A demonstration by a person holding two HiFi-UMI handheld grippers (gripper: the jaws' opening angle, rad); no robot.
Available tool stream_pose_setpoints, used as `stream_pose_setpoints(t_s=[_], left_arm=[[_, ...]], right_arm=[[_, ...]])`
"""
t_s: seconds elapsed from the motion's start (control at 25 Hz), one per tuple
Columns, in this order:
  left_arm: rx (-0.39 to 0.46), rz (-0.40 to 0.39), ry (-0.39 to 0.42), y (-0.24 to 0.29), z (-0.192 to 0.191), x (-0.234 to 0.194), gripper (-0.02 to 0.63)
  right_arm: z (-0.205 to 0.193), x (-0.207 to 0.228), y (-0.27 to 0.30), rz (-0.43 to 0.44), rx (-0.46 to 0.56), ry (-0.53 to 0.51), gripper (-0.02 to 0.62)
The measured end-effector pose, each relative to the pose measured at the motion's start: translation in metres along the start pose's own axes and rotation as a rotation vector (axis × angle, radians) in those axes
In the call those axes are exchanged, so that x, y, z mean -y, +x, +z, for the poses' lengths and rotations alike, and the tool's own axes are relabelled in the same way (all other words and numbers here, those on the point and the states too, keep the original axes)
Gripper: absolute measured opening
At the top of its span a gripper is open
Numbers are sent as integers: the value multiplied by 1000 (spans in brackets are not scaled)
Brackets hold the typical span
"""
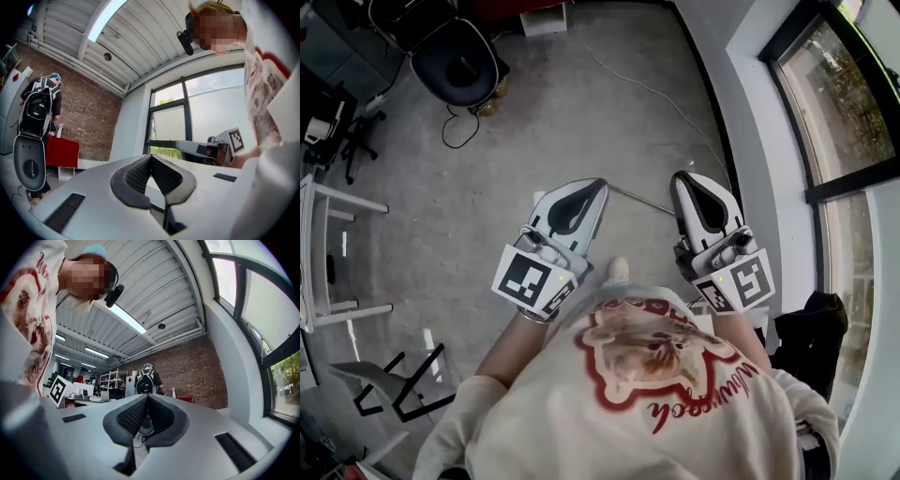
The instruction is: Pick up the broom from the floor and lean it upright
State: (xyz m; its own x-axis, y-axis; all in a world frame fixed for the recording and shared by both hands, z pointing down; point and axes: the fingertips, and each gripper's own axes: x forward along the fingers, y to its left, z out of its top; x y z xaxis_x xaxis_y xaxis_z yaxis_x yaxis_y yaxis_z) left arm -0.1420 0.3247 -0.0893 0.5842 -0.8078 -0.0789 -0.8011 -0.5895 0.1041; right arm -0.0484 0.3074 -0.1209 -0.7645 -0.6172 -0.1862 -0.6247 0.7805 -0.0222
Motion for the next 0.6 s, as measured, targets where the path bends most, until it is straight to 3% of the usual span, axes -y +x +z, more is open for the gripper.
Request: stream_pose_setpoints(t_s=[0.24, 0.4, 0.6], left_arm=[[7, 9, 4, 86, 7, -35, 20], [-21, 58, -8, 106, -4, -68, 20], [-79, 90, -50, 119, -26, -119, 20]], right_arm=[[-7, 87, 43, -9, -12, 41, 25], [-25, 126, 66, -16, -14, 62, 25], [-56, 145, 101, -15, -63, 102, 25]])
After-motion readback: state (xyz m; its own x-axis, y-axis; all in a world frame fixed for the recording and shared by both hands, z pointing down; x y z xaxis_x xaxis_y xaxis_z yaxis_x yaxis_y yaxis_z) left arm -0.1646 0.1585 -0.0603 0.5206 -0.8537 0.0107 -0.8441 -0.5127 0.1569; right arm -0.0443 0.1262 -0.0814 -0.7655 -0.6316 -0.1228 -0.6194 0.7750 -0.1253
